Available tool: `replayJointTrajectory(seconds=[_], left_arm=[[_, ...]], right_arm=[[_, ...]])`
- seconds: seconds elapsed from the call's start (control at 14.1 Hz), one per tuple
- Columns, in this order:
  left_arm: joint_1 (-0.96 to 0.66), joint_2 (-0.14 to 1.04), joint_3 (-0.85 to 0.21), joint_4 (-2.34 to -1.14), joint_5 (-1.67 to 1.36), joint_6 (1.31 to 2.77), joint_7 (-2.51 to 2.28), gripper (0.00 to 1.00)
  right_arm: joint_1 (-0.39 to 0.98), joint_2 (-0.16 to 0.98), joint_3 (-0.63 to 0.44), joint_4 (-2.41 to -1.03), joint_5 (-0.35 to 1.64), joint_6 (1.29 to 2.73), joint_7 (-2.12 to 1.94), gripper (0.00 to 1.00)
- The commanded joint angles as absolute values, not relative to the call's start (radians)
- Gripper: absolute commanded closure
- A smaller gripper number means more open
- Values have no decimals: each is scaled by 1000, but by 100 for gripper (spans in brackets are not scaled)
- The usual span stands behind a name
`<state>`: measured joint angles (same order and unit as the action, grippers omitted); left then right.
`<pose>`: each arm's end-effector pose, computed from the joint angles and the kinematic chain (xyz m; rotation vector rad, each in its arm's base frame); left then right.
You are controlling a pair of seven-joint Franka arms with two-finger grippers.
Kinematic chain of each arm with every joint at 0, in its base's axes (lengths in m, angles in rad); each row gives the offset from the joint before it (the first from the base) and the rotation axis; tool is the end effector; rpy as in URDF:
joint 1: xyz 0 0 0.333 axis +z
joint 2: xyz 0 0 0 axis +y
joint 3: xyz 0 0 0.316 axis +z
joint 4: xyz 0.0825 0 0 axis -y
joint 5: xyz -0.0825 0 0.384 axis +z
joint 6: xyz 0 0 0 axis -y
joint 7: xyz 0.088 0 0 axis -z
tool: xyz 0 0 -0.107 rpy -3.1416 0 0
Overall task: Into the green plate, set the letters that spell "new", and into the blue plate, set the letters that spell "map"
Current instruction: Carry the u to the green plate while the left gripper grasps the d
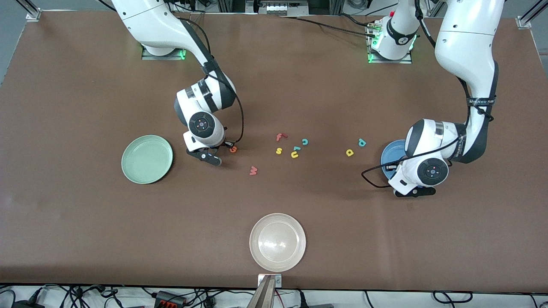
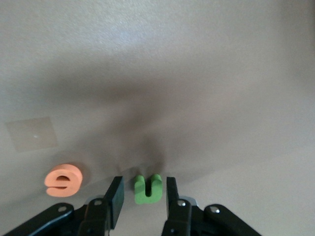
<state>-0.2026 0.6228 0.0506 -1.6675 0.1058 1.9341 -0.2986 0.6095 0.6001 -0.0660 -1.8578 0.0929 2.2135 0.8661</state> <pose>0.6334 -0.0925 0.2205 -2.9037 -0.1263 0.4695 0.5223 0.3206 0.1772 2.9374 -0.5655 -0.3052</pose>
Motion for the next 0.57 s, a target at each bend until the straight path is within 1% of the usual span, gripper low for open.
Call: replayJointTrajectory(seconds=[0.0, 0.21, 0.35, 0.5], left_arm=[[-209, 562, -26, -1669, 118, 1867, -302, 6], [-207, 545, -147, -1677, 118, 1871, -308, 7], [-209, 551, -173, -1690, 123, 1896, -285, 7], [-207, 549, -193, -1712, 126, 1927, -180, 9]], right_arm=[[621, 581, -69, -1882, 107, 2221, 893, 58], [623, 584, -67, -1885, 107, 2227, 896, 58], [624, 587, -69, -1885, 107, 2229, 896, 60], [624, 589, -67, -1900, 107, 2259, 896, 61]])
